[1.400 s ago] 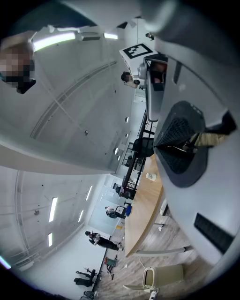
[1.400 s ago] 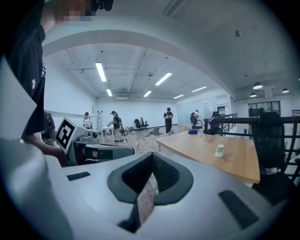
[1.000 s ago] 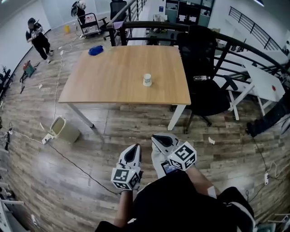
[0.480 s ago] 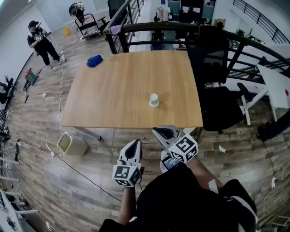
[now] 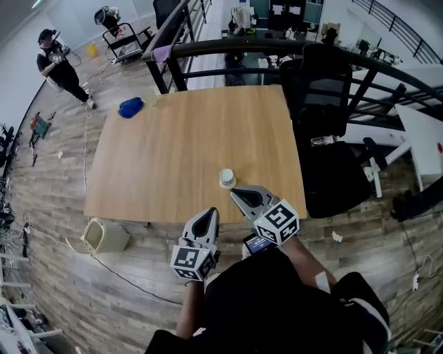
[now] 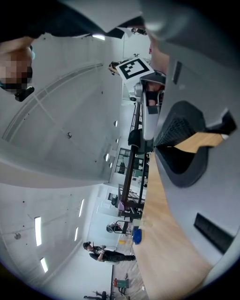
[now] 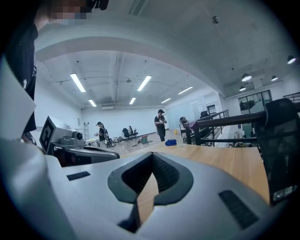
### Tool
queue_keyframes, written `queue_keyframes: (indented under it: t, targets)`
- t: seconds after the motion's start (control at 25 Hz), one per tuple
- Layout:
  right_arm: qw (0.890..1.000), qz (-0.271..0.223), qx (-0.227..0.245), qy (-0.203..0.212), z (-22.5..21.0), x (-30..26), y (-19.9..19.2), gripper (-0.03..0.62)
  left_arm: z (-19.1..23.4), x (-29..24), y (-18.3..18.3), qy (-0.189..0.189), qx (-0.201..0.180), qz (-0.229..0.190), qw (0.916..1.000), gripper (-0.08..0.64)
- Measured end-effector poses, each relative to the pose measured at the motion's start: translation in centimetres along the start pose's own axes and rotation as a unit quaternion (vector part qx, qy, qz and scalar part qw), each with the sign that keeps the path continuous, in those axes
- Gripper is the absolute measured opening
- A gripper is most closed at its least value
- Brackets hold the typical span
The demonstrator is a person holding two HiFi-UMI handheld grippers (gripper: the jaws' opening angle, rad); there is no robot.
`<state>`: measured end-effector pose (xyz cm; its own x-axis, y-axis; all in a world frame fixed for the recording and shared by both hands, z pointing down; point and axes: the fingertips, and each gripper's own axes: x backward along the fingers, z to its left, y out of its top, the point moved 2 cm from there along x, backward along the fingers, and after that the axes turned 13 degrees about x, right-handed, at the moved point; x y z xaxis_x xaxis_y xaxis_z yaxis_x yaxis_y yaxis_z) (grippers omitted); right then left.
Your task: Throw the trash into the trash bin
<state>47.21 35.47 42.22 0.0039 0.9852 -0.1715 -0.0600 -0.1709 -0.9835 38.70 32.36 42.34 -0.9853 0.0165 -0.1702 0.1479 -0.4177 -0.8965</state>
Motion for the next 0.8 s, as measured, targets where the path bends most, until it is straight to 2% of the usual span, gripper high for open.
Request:
queue_keyframes:
  t: [0.24, 0.44, 0.56, 0.72, 0.8]
  targets:
    - [0.999, -0.004, -0.029, -0.015, -2.0, -0.9, -1.1, -0.008, 0.4, -1.8, -0.4, -0.017, -0.005, 0.028, 0.9995, 0.008]
    - [0.999, 0.018, -0.037, -0.029, -1.7, -2.0, -2.5, -0.009, 2.2, -1.6, -1.3, -0.016, 0.013, 0.045, 0.9988, 0.008]
    - [0.998, 0.031, -0.031, -0.050, -1.6, -2.3, -2.7, -0.009, 3.3, -1.3, -1.1, -0.020, 0.012, 0.057, 0.9981, 0.008]
    - [0.995, 0.040, -0.039, -0.086, -3.3, -3.0, -3.2, -0.008, 4.7, -2.0, -0.1, -0.024, -0.007, 0.065, 0.9976, 0.008]
    - [0.993, 0.060, -0.036, -0.097, -4.3, -3.8, -4.7, -0.008, 5.8, -2.6, -0.6, -0.023, 0.004, 0.074, 0.9970, 0.008]
